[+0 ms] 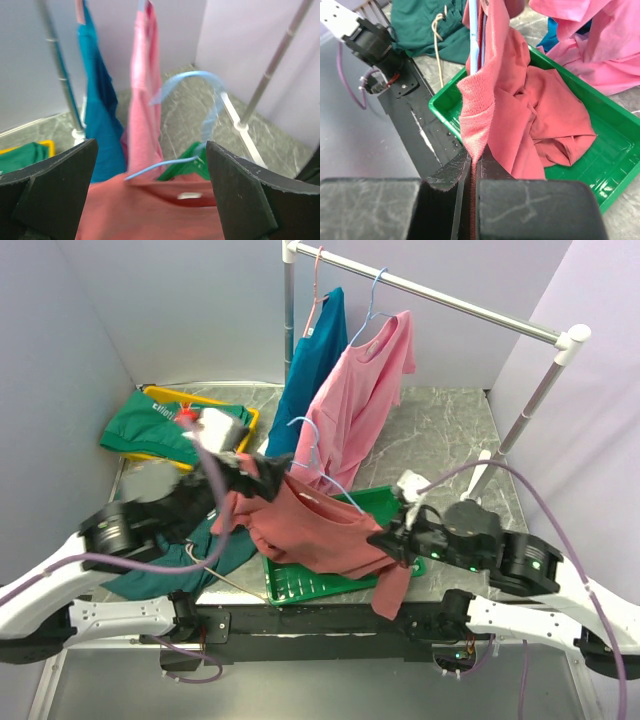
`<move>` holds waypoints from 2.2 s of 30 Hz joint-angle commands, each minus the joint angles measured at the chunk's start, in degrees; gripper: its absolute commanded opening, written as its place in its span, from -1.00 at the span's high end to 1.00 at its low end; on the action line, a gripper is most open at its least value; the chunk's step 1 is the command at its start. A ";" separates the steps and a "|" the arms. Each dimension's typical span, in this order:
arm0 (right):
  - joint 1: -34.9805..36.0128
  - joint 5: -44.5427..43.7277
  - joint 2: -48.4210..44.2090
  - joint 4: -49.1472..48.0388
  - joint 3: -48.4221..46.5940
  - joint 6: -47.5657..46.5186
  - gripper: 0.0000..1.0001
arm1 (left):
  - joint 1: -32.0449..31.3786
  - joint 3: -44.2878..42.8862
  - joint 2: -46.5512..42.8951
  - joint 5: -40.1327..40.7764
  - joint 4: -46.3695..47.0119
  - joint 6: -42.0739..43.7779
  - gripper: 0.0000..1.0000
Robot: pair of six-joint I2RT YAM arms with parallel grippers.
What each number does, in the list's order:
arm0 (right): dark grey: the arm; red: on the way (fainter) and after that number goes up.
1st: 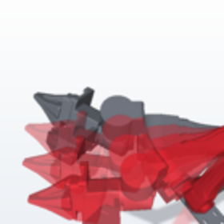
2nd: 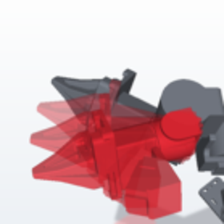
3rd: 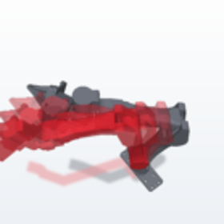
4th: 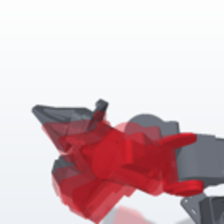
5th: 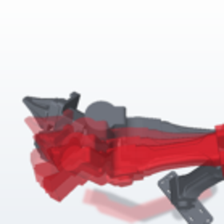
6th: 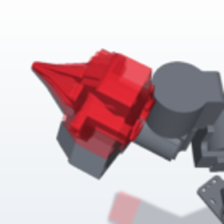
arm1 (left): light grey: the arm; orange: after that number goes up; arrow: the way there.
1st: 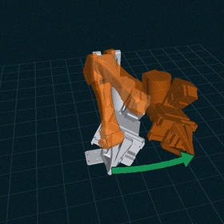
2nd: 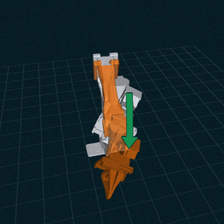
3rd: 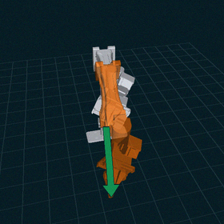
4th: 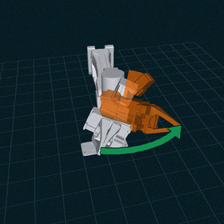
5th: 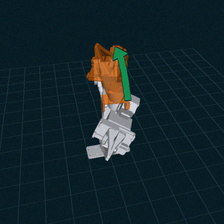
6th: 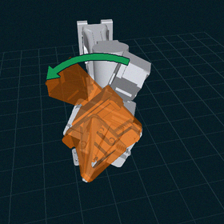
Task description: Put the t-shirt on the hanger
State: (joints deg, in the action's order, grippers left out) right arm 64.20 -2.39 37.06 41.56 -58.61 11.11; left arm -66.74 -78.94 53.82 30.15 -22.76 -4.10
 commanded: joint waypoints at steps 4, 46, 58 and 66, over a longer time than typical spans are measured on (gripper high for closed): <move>-0.04 1.60 -4.71 4.48 -6.77 2.33 1.00 | -0.23 1.15 -6.98 11.50 1.14 -1.52 -0.82; -0.13 -27.74 0.99 41.14 -44.58 21.58 1.00 | 6.53 2.56 13.15 -0.17 14.06 -9.52 -0.38; -0.04 -34.60 2.76 35.70 -33.77 27.02 1.00 | 7.94 -0.87 18.94 -11.69 18.98 -12.77 -0.38; -0.66 -47.35 13.63 32.72 -33.93 29.76 1.00 | 8.12 -1.84 21.76 -10.99 19.95 -14.88 -0.39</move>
State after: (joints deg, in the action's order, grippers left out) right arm 64.18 -39.90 43.46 80.84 -90.41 39.59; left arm -58.98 -78.13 75.94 20.58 -6.31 -16.91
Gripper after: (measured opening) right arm 0.034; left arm 0.691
